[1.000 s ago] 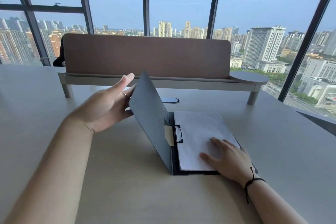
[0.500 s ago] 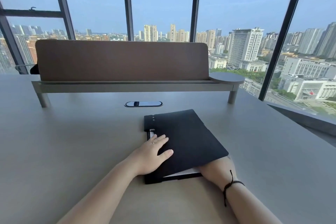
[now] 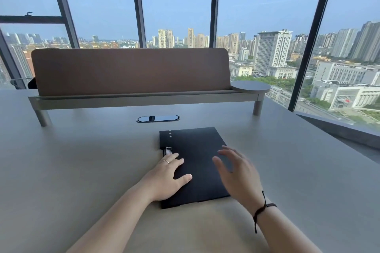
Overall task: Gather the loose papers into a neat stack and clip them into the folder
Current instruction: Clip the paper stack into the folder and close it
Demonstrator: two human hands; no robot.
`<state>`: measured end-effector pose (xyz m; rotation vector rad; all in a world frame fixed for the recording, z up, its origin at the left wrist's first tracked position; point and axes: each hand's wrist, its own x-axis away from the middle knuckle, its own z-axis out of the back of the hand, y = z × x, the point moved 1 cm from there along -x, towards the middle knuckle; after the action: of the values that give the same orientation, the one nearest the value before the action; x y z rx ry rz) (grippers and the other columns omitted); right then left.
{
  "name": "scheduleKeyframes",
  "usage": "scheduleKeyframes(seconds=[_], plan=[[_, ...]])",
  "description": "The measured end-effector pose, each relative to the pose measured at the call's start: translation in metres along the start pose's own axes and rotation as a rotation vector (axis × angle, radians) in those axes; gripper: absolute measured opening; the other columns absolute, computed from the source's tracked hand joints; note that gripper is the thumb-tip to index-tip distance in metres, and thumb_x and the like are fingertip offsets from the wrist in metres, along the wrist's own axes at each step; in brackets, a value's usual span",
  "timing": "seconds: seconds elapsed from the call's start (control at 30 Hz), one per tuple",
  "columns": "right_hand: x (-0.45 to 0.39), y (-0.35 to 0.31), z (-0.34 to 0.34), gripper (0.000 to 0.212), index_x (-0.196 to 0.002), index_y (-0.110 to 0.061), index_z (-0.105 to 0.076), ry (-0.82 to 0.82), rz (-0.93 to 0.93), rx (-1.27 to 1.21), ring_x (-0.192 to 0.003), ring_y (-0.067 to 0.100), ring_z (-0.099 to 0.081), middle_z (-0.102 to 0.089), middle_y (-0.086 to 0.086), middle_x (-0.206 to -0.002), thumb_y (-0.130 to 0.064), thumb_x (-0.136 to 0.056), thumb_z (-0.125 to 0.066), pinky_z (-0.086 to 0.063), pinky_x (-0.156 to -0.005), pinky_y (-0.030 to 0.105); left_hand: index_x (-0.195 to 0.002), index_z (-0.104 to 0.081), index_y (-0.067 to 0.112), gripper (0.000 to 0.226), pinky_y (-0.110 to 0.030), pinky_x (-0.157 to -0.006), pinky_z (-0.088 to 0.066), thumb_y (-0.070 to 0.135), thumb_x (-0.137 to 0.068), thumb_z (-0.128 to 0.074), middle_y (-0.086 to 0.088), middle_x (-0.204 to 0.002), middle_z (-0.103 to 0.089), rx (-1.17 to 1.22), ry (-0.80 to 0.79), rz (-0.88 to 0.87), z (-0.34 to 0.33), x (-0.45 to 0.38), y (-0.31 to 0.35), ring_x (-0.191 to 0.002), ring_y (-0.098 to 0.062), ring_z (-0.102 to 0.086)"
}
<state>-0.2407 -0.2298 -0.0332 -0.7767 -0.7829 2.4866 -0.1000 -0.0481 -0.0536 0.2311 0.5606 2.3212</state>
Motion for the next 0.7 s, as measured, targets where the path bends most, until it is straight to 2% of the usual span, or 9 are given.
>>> scheduleKeyframes(seconds=[0.03, 0.1, 0.17, 0.4, 0.57, 0.7], plan=[[0.003, -0.006, -0.01, 0.045, -0.134, -0.031, -0.063, -0.115, 0.095, 0.123, -0.144, 0.011, -0.044, -0.053, -0.013, -0.152, -0.054, -0.098, -0.052, -0.031, -0.119, 0.034, -0.155, -0.032, 0.027, 0.075, -0.033, -0.124, -0.013, 0.064, -0.092, -0.048, 0.011, -0.168, -0.012, -0.007, 0.002, -0.002, -0.001, -0.001, 0.001, -0.154, -0.005, 0.0], [0.008, -0.009, -0.027, 0.057, -0.148, -0.034, -0.047, -0.337, 0.165, 0.304, -0.155, 0.008, -0.023, -0.034, -0.014, -0.165, -0.063, -0.099, -0.039, -0.012, -0.127, 0.037, -0.155, -0.032, 0.027, 0.074, -0.033, -0.124, -0.012, 0.064, -0.092, -0.048, 0.012, -0.168, -0.012, -0.011, 0.014, -0.003, -0.003, -0.002, 0.002, -0.154, -0.005, 0.003], [0.007, -0.005, -0.032, 0.06, -0.153, -0.037, -0.038, -0.422, 0.151, 0.35, -0.156, 0.006, -0.014, -0.025, -0.016, -0.168, -0.064, -0.1, -0.032, -0.005, -0.128, 0.039, -0.155, -0.033, 0.027, 0.073, -0.033, -0.124, -0.011, 0.063, -0.093, -0.047, 0.013, -0.167, -0.014, -0.014, 0.027, -0.001, -0.005, -0.005, 0.003, -0.153, -0.004, 0.006], [-0.011, 0.023, -0.014, 0.06, -0.152, -0.043, -0.037, -0.393, 0.05, 0.312, -0.156, 0.001, -0.011, -0.023, -0.022, -0.167, -0.067, -0.097, -0.035, -0.002, -0.128, 0.034, -0.153, -0.035, 0.032, 0.07, -0.034, -0.124, -0.014, 0.065, -0.092, -0.045, 0.017, -0.166, -0.017, -0.006, 0.063, -0.021, -0.02, -0.029, 0.028, -0.154, -0.003, 0.005], [-0.035, 0.063, 0.011, 0.065, -0.15, -0.043, -0.041, -0.347, -0.09, 0.27, -0.155, 0.0, -0.014, -0.025, -0.022, -0.166, -0.071, -0.092, -0.044, -0.006, -0.128, 0.034, -0.15, -0.041, 0.032, 0.072, -0.034, -0.123, -0.017, 0.068, -0.088, -0.049, 0.017, -0.164, -0.023, 0.045, 0.111, -0.017, -0.039, -0.052, 0.066, -0.154, -0.005, -0.004], [-0.053, 0.101, 0.033, 0.065, -0.149, -0.045, -0.042, -0.281, -0.178, 0.311, -0.155, 0.002, -0.016, -0.028, -0.021, -0.166, -0.073, -0.091, -0.042, -0.008, -0.128, 0.037, -0.149, -0.041, 0.034, 0.071, -0.033, -0.123, -0.018, 0.067, -0.087, -0.048, 0.016, -0.165, -0.024, 0.078, 0.099, -0.041, -0.057, -0.077, 0.1, -0.154, -0.005, -0.002]])
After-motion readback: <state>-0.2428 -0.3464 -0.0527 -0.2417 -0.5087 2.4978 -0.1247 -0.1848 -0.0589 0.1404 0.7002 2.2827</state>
